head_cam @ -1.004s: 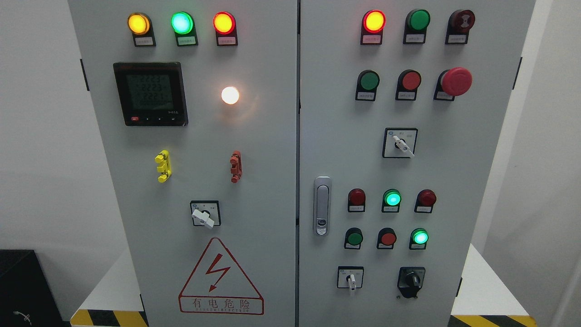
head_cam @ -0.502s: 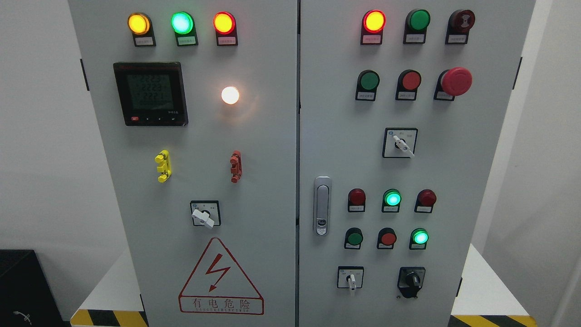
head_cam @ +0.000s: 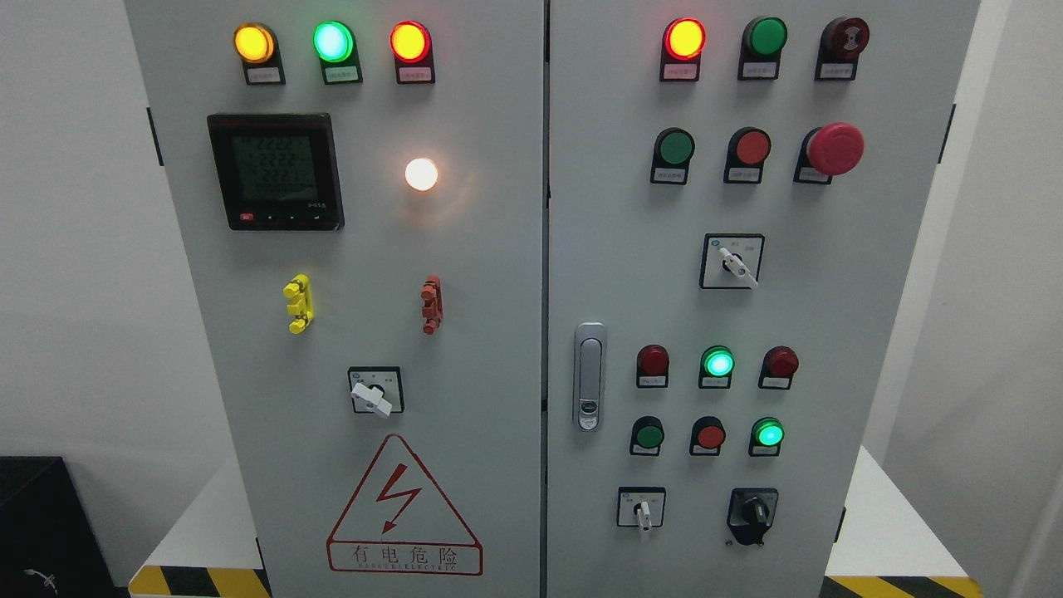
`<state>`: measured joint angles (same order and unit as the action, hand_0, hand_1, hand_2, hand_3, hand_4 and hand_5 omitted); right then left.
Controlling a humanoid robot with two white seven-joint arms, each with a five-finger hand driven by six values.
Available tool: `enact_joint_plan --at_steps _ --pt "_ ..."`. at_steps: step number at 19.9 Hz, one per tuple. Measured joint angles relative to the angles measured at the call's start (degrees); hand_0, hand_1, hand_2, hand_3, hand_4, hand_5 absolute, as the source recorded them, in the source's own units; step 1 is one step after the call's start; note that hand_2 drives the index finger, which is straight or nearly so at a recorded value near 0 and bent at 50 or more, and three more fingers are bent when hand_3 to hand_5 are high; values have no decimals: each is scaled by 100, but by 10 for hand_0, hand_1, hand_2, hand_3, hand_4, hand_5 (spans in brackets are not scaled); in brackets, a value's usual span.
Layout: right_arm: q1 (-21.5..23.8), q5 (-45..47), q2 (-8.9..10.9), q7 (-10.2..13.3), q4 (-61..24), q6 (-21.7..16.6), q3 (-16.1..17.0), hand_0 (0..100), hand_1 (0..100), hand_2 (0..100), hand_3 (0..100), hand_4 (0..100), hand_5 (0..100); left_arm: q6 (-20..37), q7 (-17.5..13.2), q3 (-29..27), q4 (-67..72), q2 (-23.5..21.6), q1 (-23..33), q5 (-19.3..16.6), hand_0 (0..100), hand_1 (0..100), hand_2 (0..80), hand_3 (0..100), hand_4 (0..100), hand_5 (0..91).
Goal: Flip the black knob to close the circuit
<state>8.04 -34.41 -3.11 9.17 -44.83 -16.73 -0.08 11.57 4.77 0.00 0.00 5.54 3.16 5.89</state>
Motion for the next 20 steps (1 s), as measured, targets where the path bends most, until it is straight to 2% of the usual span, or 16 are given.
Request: enact_joint_plan --at_steps 4,11,20 --pt "25 -375 -14 52 -590 63 13 0 190 796 914 719 758 1 0 0 0 0 0 0 120 556 0 0 0 0" --pt "30 -1343 -83 90 -1650 155 235 0 184 796 963 743 780 7 0 0 0 0 0 0 120 556 0 0 0 0" --pt "-7 -2351 -230 7 -2872 259 467 0 181 793 965 760 795 38 0 0 0 0 0 0 120 556 0 0 0 0"
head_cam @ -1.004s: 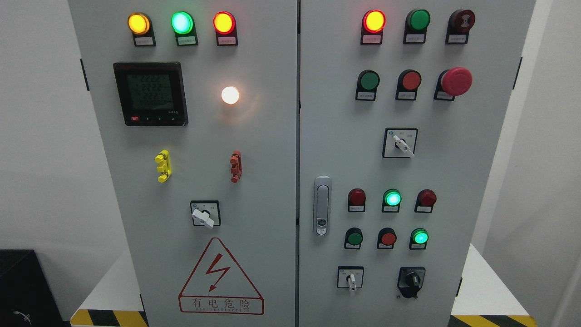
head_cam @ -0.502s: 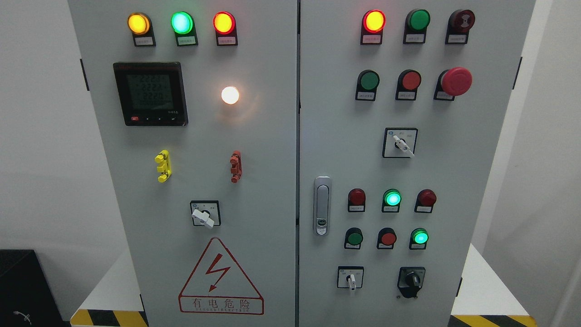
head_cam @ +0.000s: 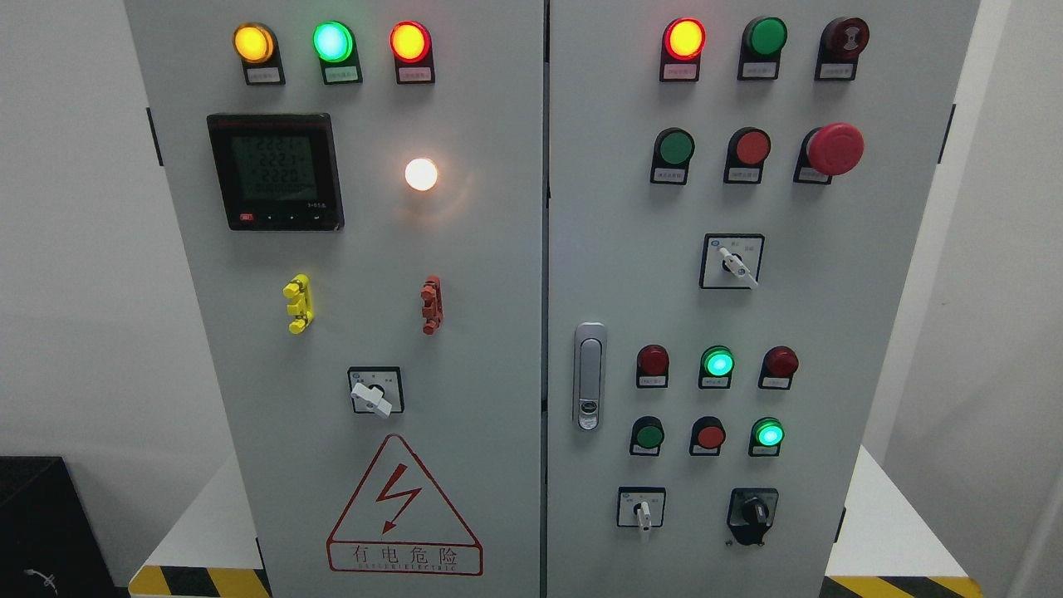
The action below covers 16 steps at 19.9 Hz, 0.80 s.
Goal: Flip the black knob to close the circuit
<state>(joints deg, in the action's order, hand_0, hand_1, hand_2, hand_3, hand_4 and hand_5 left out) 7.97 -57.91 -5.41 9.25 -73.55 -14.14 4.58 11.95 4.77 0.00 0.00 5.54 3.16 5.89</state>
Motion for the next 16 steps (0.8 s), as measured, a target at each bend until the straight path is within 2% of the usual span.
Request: enact_joint_plan --at_steps 10,16 --pt "-293 -406 -88 -310 -1024 445 136 0 175 796 968 770 799 -35 0 0 0 0 0 0 120 556 0 0 0 0" --pt "-599 -689 -116 -366 -1368 727 202 0 176 796 970 771 801 -40 0 0 0 0 0 0 120 556 0 0 0 0"
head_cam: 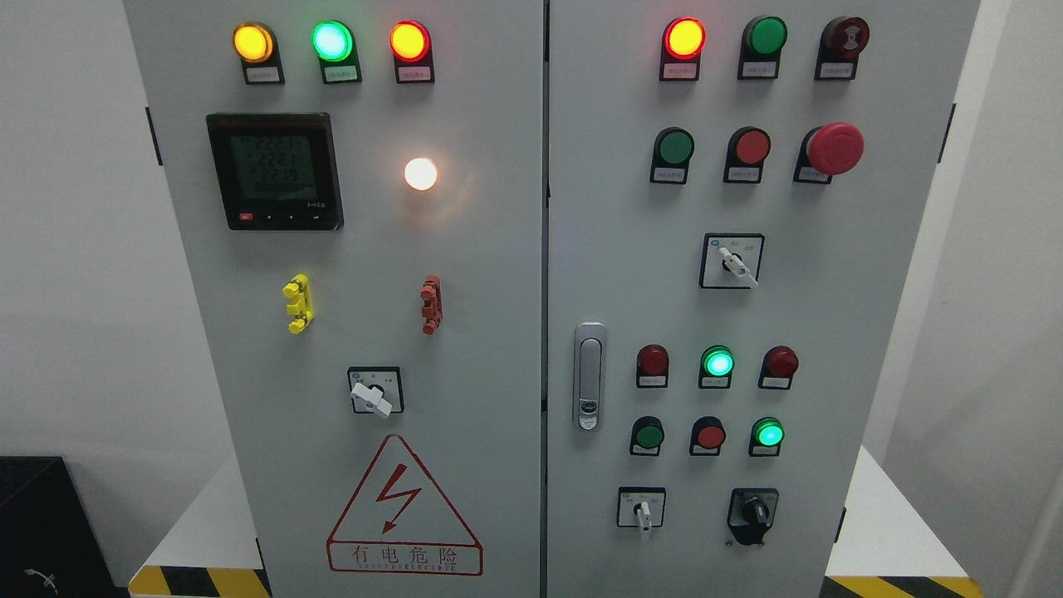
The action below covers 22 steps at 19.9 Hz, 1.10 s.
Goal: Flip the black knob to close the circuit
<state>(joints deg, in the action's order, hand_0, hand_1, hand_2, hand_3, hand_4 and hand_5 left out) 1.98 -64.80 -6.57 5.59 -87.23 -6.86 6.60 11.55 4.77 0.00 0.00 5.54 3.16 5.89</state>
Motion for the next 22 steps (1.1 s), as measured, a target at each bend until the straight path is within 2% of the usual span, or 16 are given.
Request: enact_joint_plan --at_steps 6,10,19,22 --pt "-289 -160 -28 -185 -221 440 69 0 168 797 971 773 802 -1 0 0 0 0 0 0 120 556 0 0 0 0" --pt "-411 -310 -42 -446 -380 911 97 0 151 797 960 774 803 -15 0 0 0 0 0 0 120 556 0 0 0 0" --pt "-594 -444 -64 -648 -764 1339 100 0 146 797 953 776 804 -12 0 0 0 0 0 0 120 556 0 0 0 0" --pt "-702 -465 -70 -840 -848 1580 80 0 139 797 949 776 803 -8 0 0 0 0 0 0 120 556 0 0 0 0"
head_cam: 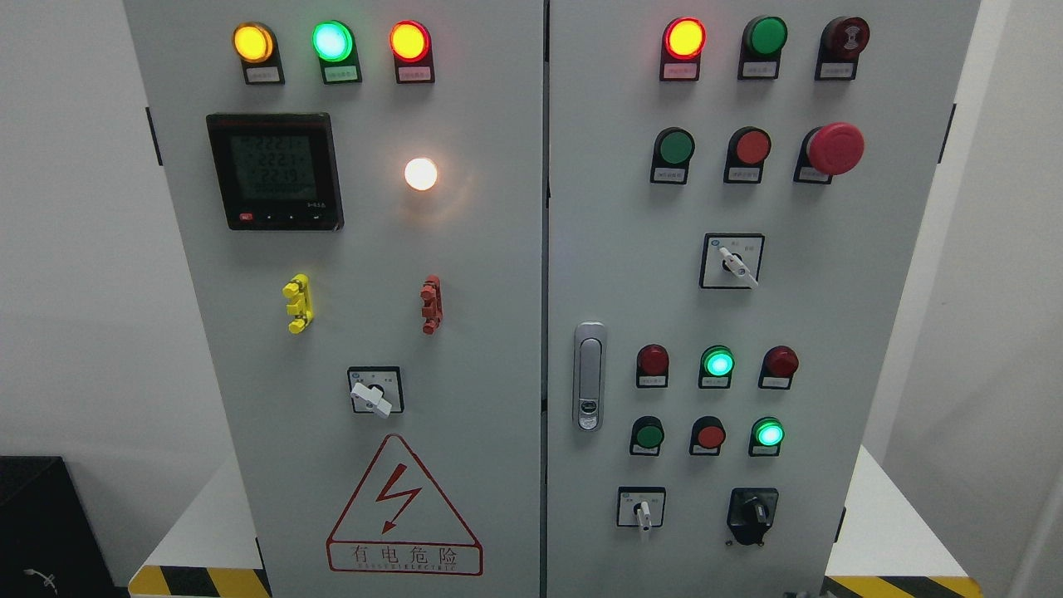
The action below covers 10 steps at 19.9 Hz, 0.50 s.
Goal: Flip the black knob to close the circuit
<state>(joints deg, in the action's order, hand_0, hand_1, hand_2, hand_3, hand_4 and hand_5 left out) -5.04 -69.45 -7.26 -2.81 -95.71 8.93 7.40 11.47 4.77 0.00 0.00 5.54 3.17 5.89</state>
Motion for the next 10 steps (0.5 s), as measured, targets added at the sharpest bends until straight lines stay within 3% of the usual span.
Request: enact_joint_plan --at_steps 10 --pt "-336 -165 -22 -194 -149 325 -66 0 132 794 948 777 804 6 0 0 0 0 0 0 120 556 0 0 0 0"
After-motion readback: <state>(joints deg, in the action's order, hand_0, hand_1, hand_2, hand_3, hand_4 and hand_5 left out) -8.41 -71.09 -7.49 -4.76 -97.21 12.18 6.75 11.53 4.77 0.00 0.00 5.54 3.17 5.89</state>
